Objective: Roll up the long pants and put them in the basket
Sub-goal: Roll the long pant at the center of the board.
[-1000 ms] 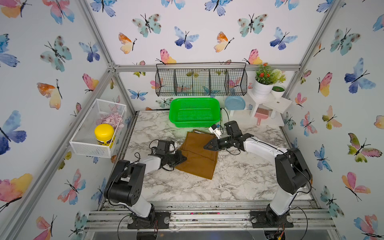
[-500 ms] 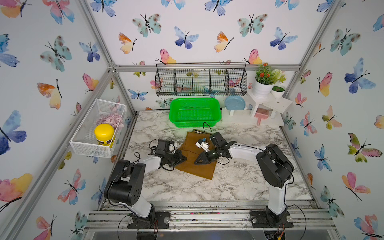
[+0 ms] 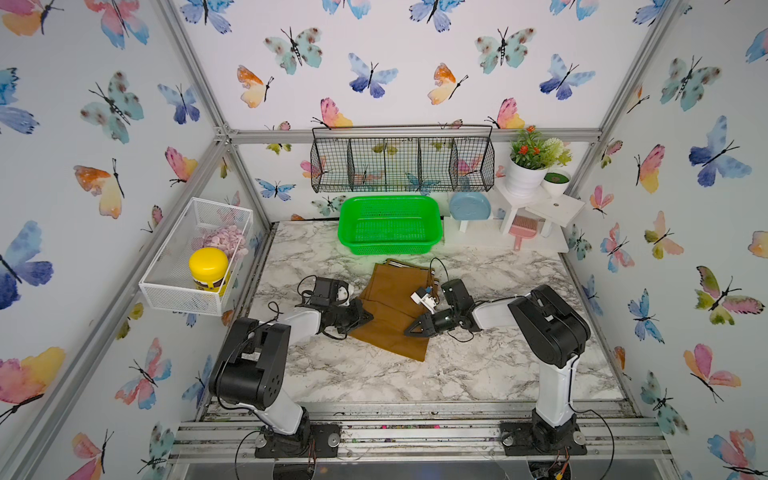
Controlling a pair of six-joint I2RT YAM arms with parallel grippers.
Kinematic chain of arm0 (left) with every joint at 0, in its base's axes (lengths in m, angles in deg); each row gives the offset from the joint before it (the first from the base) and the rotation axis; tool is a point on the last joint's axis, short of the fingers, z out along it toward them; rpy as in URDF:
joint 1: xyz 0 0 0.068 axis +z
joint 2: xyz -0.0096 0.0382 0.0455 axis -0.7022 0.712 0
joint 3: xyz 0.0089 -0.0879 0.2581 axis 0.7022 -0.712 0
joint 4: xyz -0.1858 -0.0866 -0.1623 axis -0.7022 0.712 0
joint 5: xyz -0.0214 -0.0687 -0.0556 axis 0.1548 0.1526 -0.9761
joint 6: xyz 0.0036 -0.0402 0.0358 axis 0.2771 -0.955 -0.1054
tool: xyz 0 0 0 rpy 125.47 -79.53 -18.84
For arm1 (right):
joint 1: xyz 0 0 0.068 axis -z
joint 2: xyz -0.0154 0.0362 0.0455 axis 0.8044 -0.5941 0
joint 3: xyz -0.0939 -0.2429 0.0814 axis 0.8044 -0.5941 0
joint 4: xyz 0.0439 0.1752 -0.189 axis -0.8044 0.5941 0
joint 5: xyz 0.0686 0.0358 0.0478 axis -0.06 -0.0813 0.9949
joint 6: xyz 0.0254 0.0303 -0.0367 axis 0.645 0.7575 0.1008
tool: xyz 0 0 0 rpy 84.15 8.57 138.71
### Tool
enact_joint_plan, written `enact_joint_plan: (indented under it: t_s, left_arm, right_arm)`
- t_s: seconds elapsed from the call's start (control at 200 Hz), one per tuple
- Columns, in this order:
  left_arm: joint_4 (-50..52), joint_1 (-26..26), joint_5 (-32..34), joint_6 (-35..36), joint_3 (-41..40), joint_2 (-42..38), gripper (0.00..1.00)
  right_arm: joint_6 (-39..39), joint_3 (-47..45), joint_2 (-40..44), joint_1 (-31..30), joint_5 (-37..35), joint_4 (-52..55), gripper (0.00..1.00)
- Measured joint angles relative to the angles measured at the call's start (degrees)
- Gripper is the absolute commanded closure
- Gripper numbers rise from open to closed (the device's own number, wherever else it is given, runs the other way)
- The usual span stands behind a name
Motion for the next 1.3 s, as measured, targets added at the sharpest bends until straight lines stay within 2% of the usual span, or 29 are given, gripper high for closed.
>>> enact_joint_plan:
  t_s: [0.185, 0.295, 0.41, 0.556, 0.731, 0.851, 0.956, 1.101, 1.301]
  left_arm:
    - [1.4, 7.3, -1.8, 0.4, -0.2, -0.8, 1.0]
    - [2.8, 11.0, 2.8, 0.7, -0.2, -1.2, 1.0]
    - [4.2, 12.2, 7.3, 0.6, -0.3, -1.4, 1.0]
    - [6.3, 11.3, 9.2, 0.3, -0.6, -6.0, 1.0]
    - [10.1, 5.6, 14.5, -1.0, 0.3, -22.8, 1.0]
    - [8.4, 4.6, 14.2, -2.4, 1.0, -29.0, 1.0]
    - [6.5, 4.7, 10.9, -3.7, 0.8, -26.6, 1.0]
    - [0.7, 3.2, 4.0, -6.4, -2.7, -14.5, 1.0]
    - [0.2, -2.1, 2.8, -7.7, -0.2, -9.8, 1.0]
  right_arm:
    - [0.0, -0.8, 0.0, 0.0, 0.0, -2.4, 0.8]
    - [0.0, -0.9, 0.1, 0.1, 0.1, -2.4, 0.8]
    - [0.0, -1.0, 0.1, 0.2, 0.3, -2.4, 0.8]
    - [0.0, -1.0, 0.1, 0.2, 0.3, -2.4, 0.8]
    - [0.0, -1.0, 0.1, 0.2, 0.3, -2.4, 0.8]
    - [0.0, -1.0, 0.0, 0.2, 0.4, -2.4, 0.8]
    - [0.0, -0.9, 0.0, 0.2, 0.4, -2.4, 0.8]
    - [0.1, -0.9, 0.0, 0.2, 0.5, -2.2, 0.8]
    - [0.2, -0.9, 0.0, 0.4, 0.5, -1.8, 0.8]
